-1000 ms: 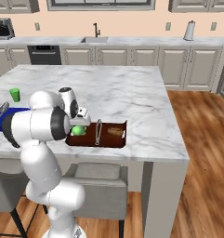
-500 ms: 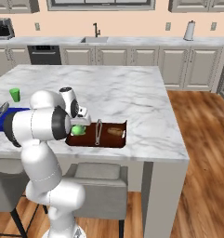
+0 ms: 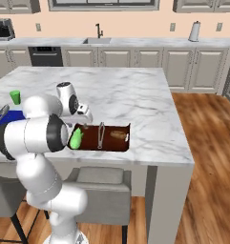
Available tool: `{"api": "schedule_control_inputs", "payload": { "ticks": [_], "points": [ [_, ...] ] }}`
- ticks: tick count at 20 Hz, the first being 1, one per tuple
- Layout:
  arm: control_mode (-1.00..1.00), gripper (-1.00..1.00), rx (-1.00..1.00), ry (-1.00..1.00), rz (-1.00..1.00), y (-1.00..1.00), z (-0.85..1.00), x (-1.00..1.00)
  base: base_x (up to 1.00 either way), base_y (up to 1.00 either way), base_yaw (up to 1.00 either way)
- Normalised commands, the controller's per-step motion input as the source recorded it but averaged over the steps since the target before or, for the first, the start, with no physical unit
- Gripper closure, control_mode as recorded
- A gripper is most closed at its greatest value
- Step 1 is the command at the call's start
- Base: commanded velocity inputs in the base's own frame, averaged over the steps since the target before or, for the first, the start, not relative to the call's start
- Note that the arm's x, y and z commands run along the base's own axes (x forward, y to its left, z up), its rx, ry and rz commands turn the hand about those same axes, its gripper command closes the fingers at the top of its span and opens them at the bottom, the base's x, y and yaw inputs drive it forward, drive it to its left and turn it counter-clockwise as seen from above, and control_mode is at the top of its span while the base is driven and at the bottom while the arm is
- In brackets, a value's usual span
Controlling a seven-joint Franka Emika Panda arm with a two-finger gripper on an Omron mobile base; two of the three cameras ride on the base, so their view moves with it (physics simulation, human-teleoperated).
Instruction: Gather the potato and corn from the fridge and place them on a tray on the dining counter. Then gather the fishs from the fridge and place them on the other tray.
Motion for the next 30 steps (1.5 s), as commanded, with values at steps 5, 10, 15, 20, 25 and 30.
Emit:
{"api": "schedule_control_inputs", "payload": {
  "ticks": [5, 10, 15, 20, 25, 30],
  "points": [
    [-1.0, -1.0, 0.0, 0.13, -0.12, -0.09, 0.66, -0.81, 0.0, 0.0, 0.0],
    [-1.0, -1.0, 0.03, 0.16, -0.12, -0.62, 0.45, -1.0, 0.0, 0.0, 0.0],
    [-1.0, -1.0, 0.1, 0.15, -0.08, -0.62, 0.34, -1.0, 0.0, 0.0, 0.0],
    [-1.0, -1.0, 0.19, 0.14, 0.04, -0.15, 0.02, -0.73, 0.0, 0.0, 0.0],
    [-1.0, -1.0, 0.01, 0.02, 0.05, 0.0, -0.09, -0.06, 0.0, 0.0, 0.0],
    [1.0, -1.0, 0.0, 0.0, -0.06, -0.06, -0.01, -0.03, -0.16, -0.15, -0.21]
  ]
}}
